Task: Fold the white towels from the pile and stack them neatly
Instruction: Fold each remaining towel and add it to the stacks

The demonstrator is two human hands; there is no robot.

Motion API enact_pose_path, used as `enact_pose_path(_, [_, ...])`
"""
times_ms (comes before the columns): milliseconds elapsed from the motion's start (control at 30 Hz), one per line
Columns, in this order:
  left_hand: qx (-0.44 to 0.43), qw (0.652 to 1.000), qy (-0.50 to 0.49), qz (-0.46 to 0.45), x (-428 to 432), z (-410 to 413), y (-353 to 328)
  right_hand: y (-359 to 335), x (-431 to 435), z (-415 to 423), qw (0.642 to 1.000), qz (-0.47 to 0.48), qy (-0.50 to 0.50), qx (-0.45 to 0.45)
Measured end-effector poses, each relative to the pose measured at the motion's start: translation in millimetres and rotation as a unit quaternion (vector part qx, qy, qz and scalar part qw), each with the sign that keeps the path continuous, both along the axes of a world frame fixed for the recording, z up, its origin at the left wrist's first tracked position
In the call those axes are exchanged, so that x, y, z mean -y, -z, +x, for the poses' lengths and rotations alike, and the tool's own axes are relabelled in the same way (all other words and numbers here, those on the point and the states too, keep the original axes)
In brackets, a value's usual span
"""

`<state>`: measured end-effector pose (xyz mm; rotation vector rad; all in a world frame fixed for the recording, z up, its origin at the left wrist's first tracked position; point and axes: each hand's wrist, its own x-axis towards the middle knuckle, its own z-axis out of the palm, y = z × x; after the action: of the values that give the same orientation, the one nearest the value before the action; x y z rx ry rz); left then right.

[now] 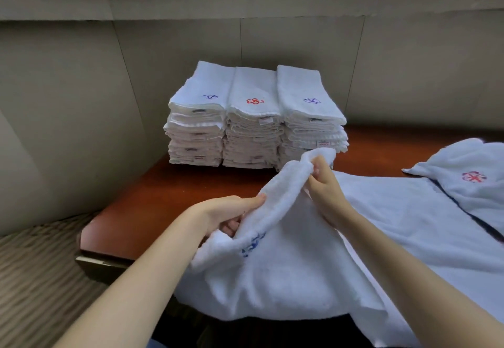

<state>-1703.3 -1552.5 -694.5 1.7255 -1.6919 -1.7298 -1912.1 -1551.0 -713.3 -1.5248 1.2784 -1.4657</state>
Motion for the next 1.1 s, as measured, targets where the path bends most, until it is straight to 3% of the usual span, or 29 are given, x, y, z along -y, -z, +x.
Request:
enact_pose_path(200, [-0.048, 0.984, -0.066, -0.159, 3.1, -0.5, -8.6, -0.7, -8.0, -7.3, 1.000, 0.006, -0.001, 0.003])
enact_pose_path(300, [-0.028, 0.953, -0.123, -0.274, 1.4, 8.6, -20.6, 1.2, -10.1, -10.6, 0.999, 0.004, 0.010, -0.033])
enact_pose_path(367, [0.019, 0.895, -0.177, -0.409, 3.0, 20.2, -31.1, 5.0, -10.4, -11.7, 0.999, 0.008, 0.011, -0.043])
enact_pose_path(400, [0.055, 0.849, -0.216, -0.480, 5.2, 29.4, -37.0, 8.2, -11.1, -13.4, 0.998, 0.013, 0.005, -0.069])
enact_pose_path(467, [0.117, 0.747, -0.294, -0.585, 12.0, 50.6, -47.0, 18.3, -11.8, -20.5, 0.983, 0.026, -0.023, -0.179])
enact_pose_path(500, [0.140, 0.713, -0.313, -0.611, 16.9, 60.1, -48.2, 24.4, -11.7, -24.3, 0.965, 0.035, -0.041, -0.258])
enact_pose_path(533, [0.173, 0.708, -0.311, -0.610, 21.5, 66.3, -47.1, 30.5, -11.7, -27.1, 0.933, 0.039, -0.050, -0.354])
enact_pose_path(600, [0.267, 0.786, -0.237, -0.504, 30.1, 71.5, -32.4, 40.4, -14.1, -29.2, 0.863, -0.002, -0.046, -0.504])
enact_pose_path(633, [0.309, 0.828, -0.190, -0.427, 32.4, 71.7, -21.4, 42.2, -15.2, -29.2, 0.852, -0.030, -0.040, -0.521])
enact_pose_path(700, [0.381, 0.871, -0.098, -0.295, 31.9, 67.2, 0.7, 39.9, -17.9, -27.7, 0.848, -0.065, -0.015, -0.525])
enact_pose_path(800, [0.412, 0.888, 0.020, -0.204, 27.4, 52.7, 29.5, 35.7, -19.1, -33.8, 0.828, -0.068, 0.050, -0.554])
enact_pose_path(867, [0.406, 0.894, 0.034, -0.186, 24.3, 42.6, 42.1, 30.3, -16.2, -45.7, 0.819, -0.040, 0.084, -0.566])
enact_pose_path(1000, [0.404, 0.892, -0.012, -0.204, 24.5, 42.0, 42.9, 21.9, -17.5, -88.3, 0.828, 0.068, 0.177, -0.527])
enact_pose_path(1100, [0.423, 0.863, -0.086, -0.264, 31.0, 40.3, 29.8, 22.6, -27.9, -118.2, 0.802, 0.177, 0.184, -0.541])
